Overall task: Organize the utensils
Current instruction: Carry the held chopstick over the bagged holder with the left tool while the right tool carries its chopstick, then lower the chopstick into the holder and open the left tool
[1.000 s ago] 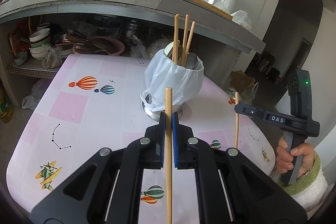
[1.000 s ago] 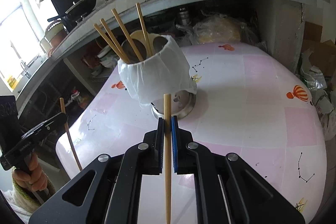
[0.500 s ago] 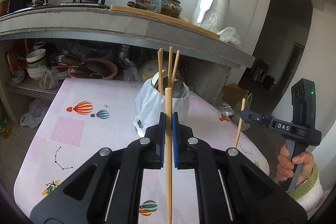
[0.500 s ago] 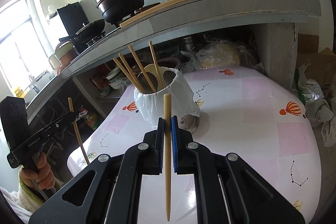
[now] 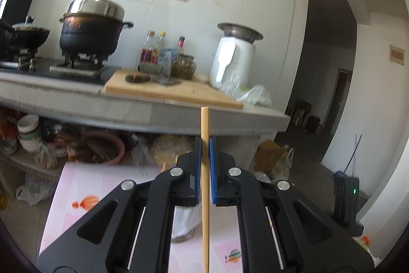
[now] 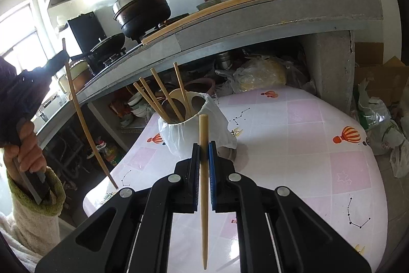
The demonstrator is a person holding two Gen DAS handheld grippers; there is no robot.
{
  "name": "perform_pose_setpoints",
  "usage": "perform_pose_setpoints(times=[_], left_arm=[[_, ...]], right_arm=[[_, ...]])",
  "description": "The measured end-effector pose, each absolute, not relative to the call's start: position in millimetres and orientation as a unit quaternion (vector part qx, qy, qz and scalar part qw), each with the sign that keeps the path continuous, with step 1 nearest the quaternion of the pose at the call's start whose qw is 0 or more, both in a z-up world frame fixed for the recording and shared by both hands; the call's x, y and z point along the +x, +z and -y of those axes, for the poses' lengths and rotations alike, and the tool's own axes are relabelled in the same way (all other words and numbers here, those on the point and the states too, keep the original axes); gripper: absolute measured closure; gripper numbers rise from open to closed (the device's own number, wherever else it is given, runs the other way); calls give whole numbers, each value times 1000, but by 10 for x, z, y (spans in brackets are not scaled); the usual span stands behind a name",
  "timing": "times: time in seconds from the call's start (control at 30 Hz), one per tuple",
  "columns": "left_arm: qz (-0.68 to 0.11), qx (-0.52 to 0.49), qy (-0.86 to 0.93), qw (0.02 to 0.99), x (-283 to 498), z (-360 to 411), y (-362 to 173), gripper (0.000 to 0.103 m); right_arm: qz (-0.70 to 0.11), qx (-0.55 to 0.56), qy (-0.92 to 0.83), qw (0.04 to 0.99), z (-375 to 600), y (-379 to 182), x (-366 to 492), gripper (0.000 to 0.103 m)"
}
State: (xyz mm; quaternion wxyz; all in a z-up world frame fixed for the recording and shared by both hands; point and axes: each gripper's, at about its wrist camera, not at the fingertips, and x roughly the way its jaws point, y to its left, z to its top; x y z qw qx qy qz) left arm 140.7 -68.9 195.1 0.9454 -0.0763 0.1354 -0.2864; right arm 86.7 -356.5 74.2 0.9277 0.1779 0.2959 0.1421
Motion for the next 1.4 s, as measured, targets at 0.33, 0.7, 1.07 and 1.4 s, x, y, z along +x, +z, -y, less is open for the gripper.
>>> perform_pose_setpoints(times=[0.33,0.7,1.07,1.4], left_arm=[[-87,-88,-293,948,1933,963,2367,98],[-96,-92,-282,950,2482,1218,2076,98],[-126,-98,-274,948,2787,1336,1629,98],[-152,-113,-280,941,2867,1336,1321,98]], right_arm=[[-302,186,146,923,3623,681,966,96],[-316,190,150,917,3650,574,1121,96],[-327,189,146,914,3667,529,1212,96],[-329,192,144,913,3683,503,1226,96]])
